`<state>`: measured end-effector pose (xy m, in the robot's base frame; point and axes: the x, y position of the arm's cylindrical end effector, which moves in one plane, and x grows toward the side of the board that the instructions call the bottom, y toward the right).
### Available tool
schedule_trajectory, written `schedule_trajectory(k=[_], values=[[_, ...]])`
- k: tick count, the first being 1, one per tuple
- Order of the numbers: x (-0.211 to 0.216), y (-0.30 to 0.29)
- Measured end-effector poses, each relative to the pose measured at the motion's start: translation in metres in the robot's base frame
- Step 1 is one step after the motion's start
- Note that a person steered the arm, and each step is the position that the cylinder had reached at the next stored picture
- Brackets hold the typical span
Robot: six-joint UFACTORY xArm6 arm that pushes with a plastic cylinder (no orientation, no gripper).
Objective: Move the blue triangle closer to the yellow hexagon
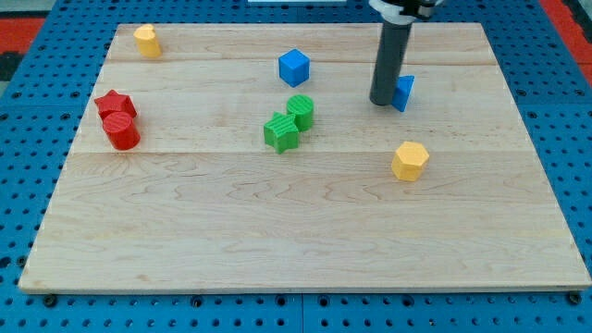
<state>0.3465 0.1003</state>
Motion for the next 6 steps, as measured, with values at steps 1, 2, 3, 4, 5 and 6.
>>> schedule_trajectory(k=[1, 2, 3, 4, 5, 6], values=[[-0.030, -0.002], [-0.007, 0.044], [0.041, 0.056], [0.068, 0.056], [0.041, 0.060], [0.069, 0.080]])
